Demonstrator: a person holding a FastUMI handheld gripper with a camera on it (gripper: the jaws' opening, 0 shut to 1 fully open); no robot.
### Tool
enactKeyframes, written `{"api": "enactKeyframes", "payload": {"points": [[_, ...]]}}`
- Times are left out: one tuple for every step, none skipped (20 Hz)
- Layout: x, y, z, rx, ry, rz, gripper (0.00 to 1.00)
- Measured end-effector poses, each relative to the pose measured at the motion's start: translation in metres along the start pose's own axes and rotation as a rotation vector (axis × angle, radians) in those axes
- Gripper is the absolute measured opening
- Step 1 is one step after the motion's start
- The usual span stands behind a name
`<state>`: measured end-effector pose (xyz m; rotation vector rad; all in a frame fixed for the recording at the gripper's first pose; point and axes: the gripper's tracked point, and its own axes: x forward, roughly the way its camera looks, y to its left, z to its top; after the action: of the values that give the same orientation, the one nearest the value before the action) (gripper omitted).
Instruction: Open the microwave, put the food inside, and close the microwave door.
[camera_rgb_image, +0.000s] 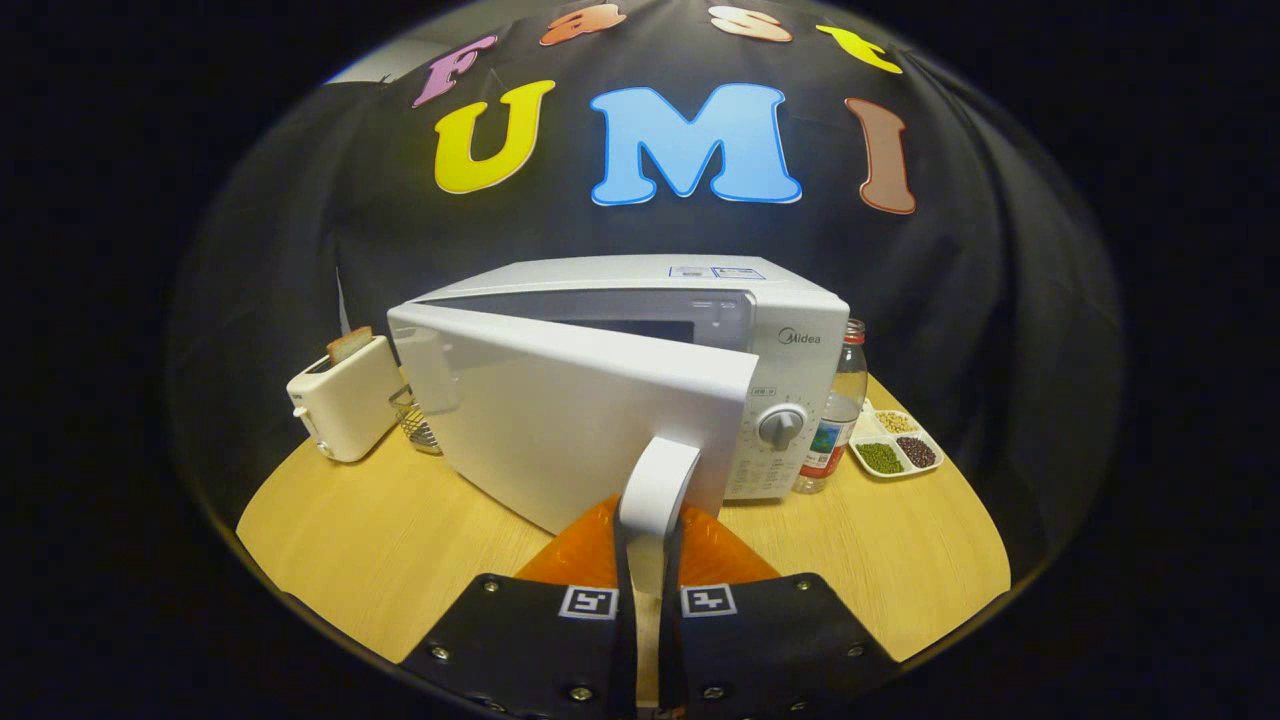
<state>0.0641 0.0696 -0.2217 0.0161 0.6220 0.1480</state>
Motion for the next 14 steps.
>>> {"api": "enactKeyframes", "payload": {"points": [[-0.006,0.006,-0.003,0.006,-0.002,0.001,0.09],[-0.013,0.014,-0.008,0.013,-0.003,-0.001,0.09],[-0.020,0.021,-0.010,0.019,-0.007,-0.004,0.09],[-0.026,0.028,-0.014,0.024,-0.010,-0.007,0.09],[-0.031,0.035,-0.017,0.031,-0.009,-0.007,0.09],[-0.037,0.043,-0.020,0.042,-0.010,-0.006,0.11],[-0.043,0.051,-0.024,0.055,-0.008,-0.001,0.12],[-0.050,0.060,-0.028,0.069,-0.012,0.007,0.15],[-0.056,0.070,-0.031,0.078,-0.019,0.014,0.18],[-0.060,0.079,-0.034,0.085,-0.026,0.020,0.20],[-0.065,0.088,-0.039,0.091,-0.027,0.020,0.22],[-0.070,0.096,-0.045,0.091,-0.024,0.017,0.24],[-0.073,0.103,-0.049,0.090,-0.021,0.017,0.24],[-0.079,0.112,-0.054,0.092,-0.022,0.021,0.24]]}}
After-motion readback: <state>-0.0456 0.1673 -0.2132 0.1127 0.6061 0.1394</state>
